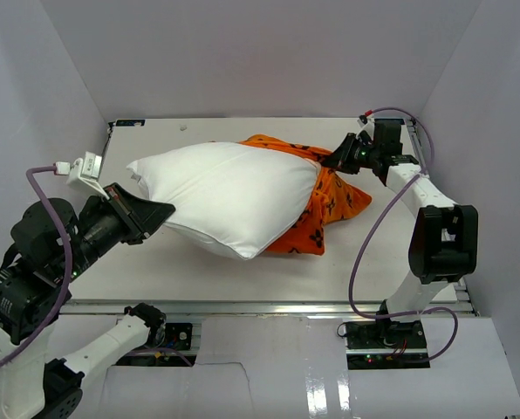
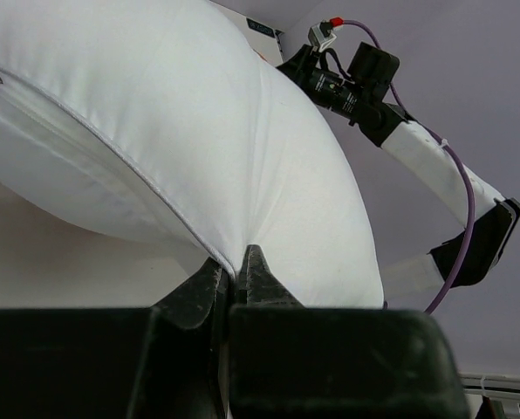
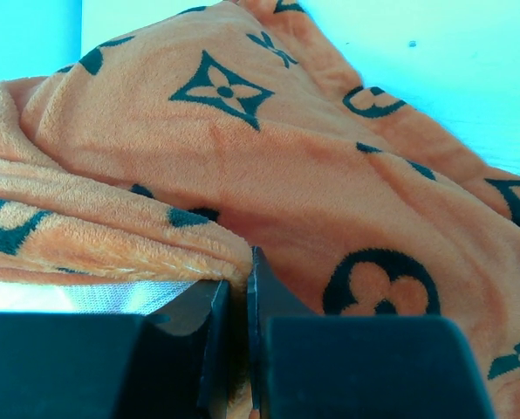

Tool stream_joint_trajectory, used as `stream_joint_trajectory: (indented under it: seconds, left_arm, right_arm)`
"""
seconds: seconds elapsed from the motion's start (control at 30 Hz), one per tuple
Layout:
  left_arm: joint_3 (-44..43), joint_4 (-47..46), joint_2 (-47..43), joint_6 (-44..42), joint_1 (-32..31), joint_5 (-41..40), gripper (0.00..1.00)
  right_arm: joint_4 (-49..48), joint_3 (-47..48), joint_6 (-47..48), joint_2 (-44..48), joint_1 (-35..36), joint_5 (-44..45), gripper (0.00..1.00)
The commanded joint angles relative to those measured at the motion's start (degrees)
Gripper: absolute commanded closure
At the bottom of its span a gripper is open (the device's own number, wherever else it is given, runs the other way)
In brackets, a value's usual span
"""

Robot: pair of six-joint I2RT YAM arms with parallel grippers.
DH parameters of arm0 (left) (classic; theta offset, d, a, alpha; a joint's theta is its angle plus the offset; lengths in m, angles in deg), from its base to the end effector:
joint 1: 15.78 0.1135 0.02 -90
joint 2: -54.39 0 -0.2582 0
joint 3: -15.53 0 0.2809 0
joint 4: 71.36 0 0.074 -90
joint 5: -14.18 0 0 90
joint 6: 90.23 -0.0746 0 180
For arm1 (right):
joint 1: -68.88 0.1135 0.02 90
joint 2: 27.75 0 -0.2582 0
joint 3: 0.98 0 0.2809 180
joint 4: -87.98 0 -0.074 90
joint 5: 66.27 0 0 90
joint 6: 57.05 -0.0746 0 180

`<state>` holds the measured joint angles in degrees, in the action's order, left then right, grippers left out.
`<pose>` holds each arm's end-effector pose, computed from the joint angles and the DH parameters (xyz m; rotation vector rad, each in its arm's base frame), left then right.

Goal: Remove the pillowcase from the pillow

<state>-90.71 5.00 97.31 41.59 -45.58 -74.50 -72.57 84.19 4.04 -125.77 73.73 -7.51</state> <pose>0.0875 -0.0521 0.5068 -0.1810 1.8850 -0.8984 0.4415 0.0763 0.2331 0.1247 2.1798 0.9225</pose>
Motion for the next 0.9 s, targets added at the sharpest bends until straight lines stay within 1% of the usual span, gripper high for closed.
stream_joint_trajectory:
  seconds: [0.0, 0.07, 0.13, 0.17, 0.2, 0.23, 0.27, 0.3, 0.33, 0.37, 0.4, 0.47, 0.5, 0.53, 0.57, 0.6, 0.63, 0.67, 0.73, 0.77, 0.8, 0.87]
  left_arm:
    - [-9.21, -14.01, -9.78, -0.52, 0.53, -4.49, 1.0]
    - [-5.95, -16.03, -10.66, -0.43, 0.45, -4.83, 1.0]
    - [0.37, -17.27, -11.8, -0.34, 0.45, -6.06, 1.0]
    - [3.52, -19.45, -12.32, -0.08, 0.53, -6.59, 1.0]
    - [7.12, -20.77, -12.94, 0.53, 0.53, -6.6, 1.0]
    - [14.9, -22.53, -13.47, 1.06, 0.45, -6.16, 1.0]
    - [18.9, -26.37, -14.69, 1.59, 0.53, -5.81, 1.0]
    - [22.68, -28.24, -15.23, 2.03, 0.45, -4.93, 1.0]
    - [28.81, -31.04, -15.75, 2.47, 0.53, -4.84, 1.0]
    - [31.13, -31.77, -15.76, 2.65, 0.53, -5.1, 1.0]
    - [33.07, -32.3, -15.67, 2.65, 0.45, -6.49, 1.0]
    - [37.19, -32.74, -15.41, 2.39, 0.53, -8.78, 1.0]
    - [38.35, -33.0, -15.41, 2.39, 0.45, -9.66, 1.0]
    - [39.23, -33.18, -15.41, 2.12, 0.45, -10.98, 1.0]
    - [40.28, -33.27, -15.32, 1.95, 0.45, -11.51, 1.0]
    - [40.64, -33.27, -15.14, 1.86, 0.45, -11.87, 1.0]
    - [40.73, -33.18, -15.06, 1.68, 0.45, -12.04, 1.0]
    - [41.08, -33.18, -15.05, 1.42, 0.53, -11.96, 1.0]
    - [41.44, -33.27, -14.97, 1.42, 0.53, -12.13, 1.0]
    - [41.52, -33.27, -14.71, 1.42, 0.45, -12.05, 1.0]
    - [41.79, -33.27, -14.18, 1.51, 0.53, -12.05, 1.0]
    - [42.05, -33.36, -13.74, 1.86, 0.53, -11.44, 1.0]
  right_arm:
    - [-9.31, -1.64, 3.94, -2.97, -13.63, 36.62, 0.92]
    - [-10.19, -2.35, 4.38, -1.83, -13.54, 35.56, 0.92]
    - [-12.2, -1.48, 7.18, -1.65, -13.37, 25.4, 0.92]
    - [-13.52, -0.95, 8.24, -1.74, -13.19, 20.48, 0.91]
    - [-14.31, -0.25, 8.77, -1.91, -12.23, 11.39, 0.89]
    - [-15.1, 1.15, 9.04, -1.83, -11.27, 8.51, 0.82]
    - [-15.81, 1.6, 9.91, -1.57, -10.21, 6.22, 0.78]
    - [-15.99, 2.39, 10.53, -1.48, -7.68, 2.89, 0.75]
    - [-14.51, 4.57, 12.28, -1.74, -6.17, 1.55, 0.69]
    - [-13.28, 5.64, 13.16, -2.0, -4.94, 0.67, 0.67]
    - [-11.87, 6.17, 13.87, -1.92, -1.19, 0.57, 0.6]
    - [-7.58, 4.96, 15.1, 0.18, 1.74, 2.4, 0.45]
    - [-7.21, 3.64, 15.11, 1.59, 3.84, 5.55, 0.32]
    - [-6.07, 1.89, 15.19, 3.25, 4.64, 6.89, 0.27]
    - [-5.89, -1.79, 14.85, 6.84, 4.91, 7.68, 0.22]
    - [-5.88, -3.21, 14.32, 8.53, 4.91, 8.39, 0.14]
    - [-5.36, -4.27, 14.49, 10.46, 4.91, 9.09, 0.07]
    - [-3.7, -5.33, 14.84, 13.44, 4.83, 10.31, 0.03]
    - [-0.89, -5.6, 16.77, 16.96, 4.91, 10.24, 0.01]
    - [0.6, -6.04, 17.3, 18.2, 4.91, 9.19, 0.04]
    - [1.49, -8.39, 17.74, 19.6, 5.0, 8.66, 0.04]
    - [-1.73, -13.4, 17.48, 24.77, 5.35, 5.25, 0.04]
